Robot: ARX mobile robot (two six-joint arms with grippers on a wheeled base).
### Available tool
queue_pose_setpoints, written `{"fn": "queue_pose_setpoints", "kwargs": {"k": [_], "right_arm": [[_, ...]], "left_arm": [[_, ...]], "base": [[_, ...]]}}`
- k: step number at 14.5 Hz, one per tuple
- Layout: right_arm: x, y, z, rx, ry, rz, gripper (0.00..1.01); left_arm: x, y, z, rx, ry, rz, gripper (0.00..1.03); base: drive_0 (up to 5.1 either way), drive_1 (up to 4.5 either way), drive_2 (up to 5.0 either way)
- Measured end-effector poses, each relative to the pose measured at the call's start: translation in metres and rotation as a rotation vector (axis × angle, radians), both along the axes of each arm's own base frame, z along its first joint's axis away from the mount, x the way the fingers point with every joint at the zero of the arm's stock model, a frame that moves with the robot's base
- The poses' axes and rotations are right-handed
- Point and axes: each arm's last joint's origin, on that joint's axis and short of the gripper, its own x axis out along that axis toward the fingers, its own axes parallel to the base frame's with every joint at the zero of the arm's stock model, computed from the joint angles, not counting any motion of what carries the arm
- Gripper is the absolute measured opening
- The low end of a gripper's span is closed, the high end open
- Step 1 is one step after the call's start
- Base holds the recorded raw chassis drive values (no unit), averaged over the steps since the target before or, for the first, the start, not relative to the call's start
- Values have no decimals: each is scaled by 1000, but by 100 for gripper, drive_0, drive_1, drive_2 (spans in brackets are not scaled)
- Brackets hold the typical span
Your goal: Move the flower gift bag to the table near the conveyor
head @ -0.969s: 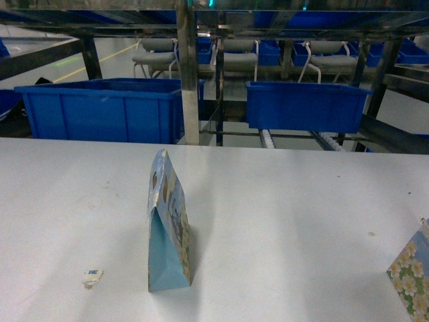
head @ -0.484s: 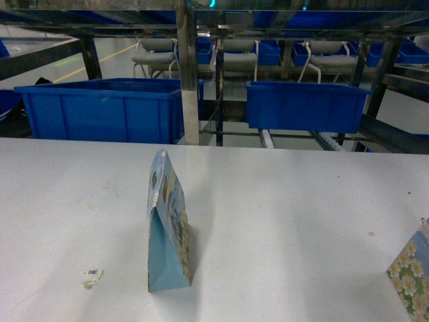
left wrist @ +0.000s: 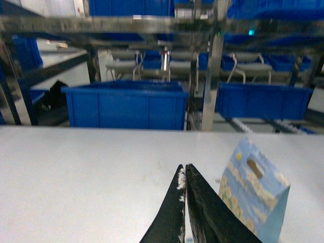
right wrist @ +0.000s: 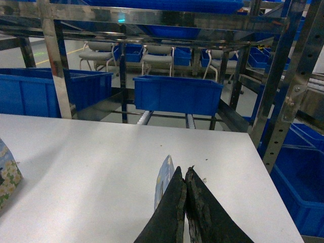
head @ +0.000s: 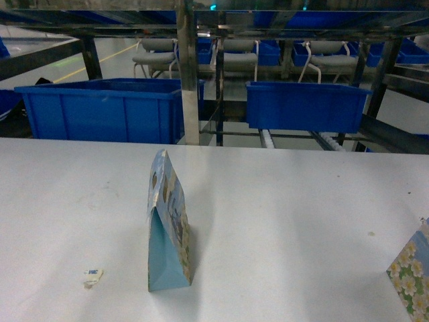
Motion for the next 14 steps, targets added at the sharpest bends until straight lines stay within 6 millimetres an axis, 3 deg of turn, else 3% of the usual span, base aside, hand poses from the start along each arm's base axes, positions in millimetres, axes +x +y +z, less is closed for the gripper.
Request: {"fn": "queue_pose_setpoints", "kwargs": {"k": [1, 11, 12, 13, 14], "right_arm": [[0, 0, 0, 0, 0, 0, 2], [0, 0, 0, 0, 0, 0, 2], [0, 0, 0, 0, 0, 0, 2], [0, 0, 0, 0, 0, 0, 24], [0, 0, 0, 0, 0, 0, 57]], "left_arm": [[-8, 0, 0, 0, -20, -1, 2], [-8, 0, -2, 0, 1, -1, 2], [-8, 0, -2, 0, 1, -1, 6], [-8, 0, -2, 0, 1, -1, 35], [-8, 0, -2, 0, 1, 0, 66]], "base": [[0, 0, 0], [0, 0, 0], [0, 0, 0], [0, 0, 0], [0, 0, 0]]}}
